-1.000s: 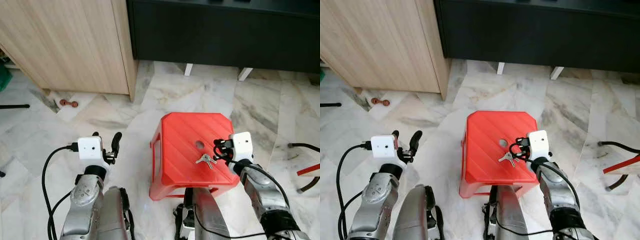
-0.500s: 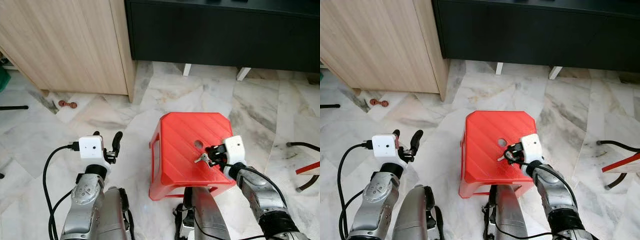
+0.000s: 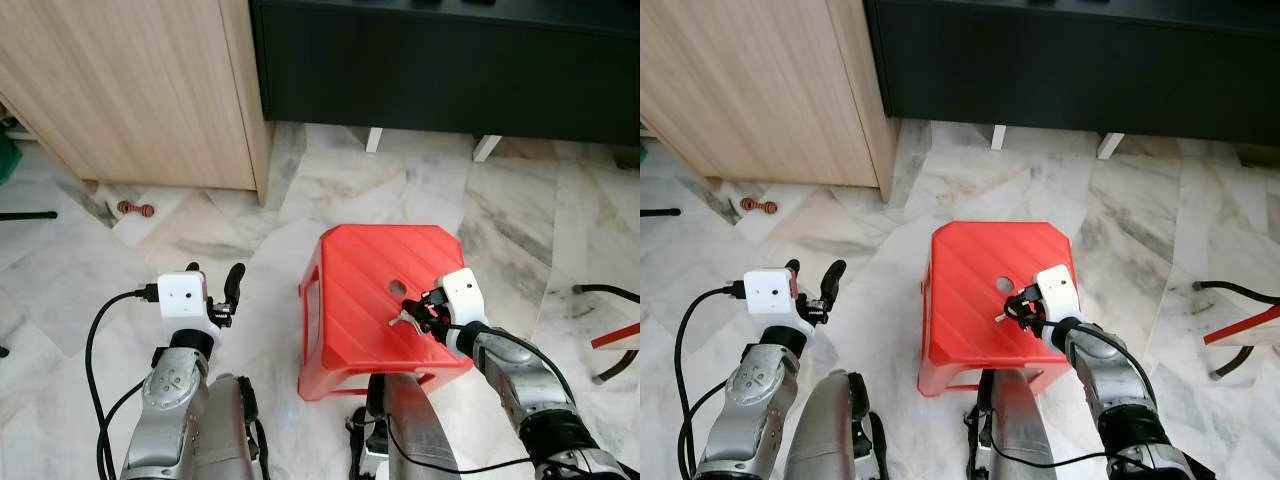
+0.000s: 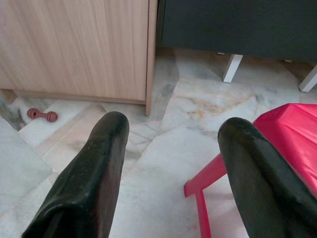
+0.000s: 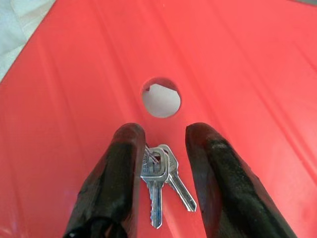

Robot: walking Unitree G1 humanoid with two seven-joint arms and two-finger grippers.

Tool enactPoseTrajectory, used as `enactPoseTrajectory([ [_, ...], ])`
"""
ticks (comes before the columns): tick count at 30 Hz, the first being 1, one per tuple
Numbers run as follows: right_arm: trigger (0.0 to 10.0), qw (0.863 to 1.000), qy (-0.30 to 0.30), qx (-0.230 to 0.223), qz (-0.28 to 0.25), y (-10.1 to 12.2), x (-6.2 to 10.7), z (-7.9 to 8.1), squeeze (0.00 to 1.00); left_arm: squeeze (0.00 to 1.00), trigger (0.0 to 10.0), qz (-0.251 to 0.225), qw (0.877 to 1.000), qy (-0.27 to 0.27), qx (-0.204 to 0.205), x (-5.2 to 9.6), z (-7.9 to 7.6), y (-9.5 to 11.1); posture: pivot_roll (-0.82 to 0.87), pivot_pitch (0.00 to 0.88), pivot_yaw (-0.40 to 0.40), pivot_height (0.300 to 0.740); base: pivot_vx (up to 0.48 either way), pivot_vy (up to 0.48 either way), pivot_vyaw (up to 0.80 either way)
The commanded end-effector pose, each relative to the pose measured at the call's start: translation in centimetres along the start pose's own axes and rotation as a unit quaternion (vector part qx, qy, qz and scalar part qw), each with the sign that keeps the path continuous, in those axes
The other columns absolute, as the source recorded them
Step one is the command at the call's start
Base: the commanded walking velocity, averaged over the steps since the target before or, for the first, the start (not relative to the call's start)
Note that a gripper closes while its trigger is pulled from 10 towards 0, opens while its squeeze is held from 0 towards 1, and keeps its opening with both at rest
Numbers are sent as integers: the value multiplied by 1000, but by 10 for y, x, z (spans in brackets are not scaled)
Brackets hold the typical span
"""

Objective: Hang keys on a hook

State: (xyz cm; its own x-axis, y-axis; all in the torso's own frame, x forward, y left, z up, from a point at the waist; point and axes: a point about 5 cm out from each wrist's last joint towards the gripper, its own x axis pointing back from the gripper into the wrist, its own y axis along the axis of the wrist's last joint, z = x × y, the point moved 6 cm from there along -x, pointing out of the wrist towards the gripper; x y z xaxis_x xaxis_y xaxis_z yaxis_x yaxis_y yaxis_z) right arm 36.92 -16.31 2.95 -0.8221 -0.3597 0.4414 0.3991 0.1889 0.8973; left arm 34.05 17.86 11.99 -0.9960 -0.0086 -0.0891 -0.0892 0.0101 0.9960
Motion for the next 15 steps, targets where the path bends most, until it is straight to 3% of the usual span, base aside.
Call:
enactPoseTrajectory([
  [1,10000,999,3,-2,32,-20,2,1,0,0,10000,12,1000,-7,-9,5,-3,-8,-63,304,-72,619,0,0,0],
  [15,10000,999,2,-3,40,-27,-1,1,0,0,10000,11,1000,-6,-10,8,-2,-7,-58,317,-72,619,0,0,0],
])
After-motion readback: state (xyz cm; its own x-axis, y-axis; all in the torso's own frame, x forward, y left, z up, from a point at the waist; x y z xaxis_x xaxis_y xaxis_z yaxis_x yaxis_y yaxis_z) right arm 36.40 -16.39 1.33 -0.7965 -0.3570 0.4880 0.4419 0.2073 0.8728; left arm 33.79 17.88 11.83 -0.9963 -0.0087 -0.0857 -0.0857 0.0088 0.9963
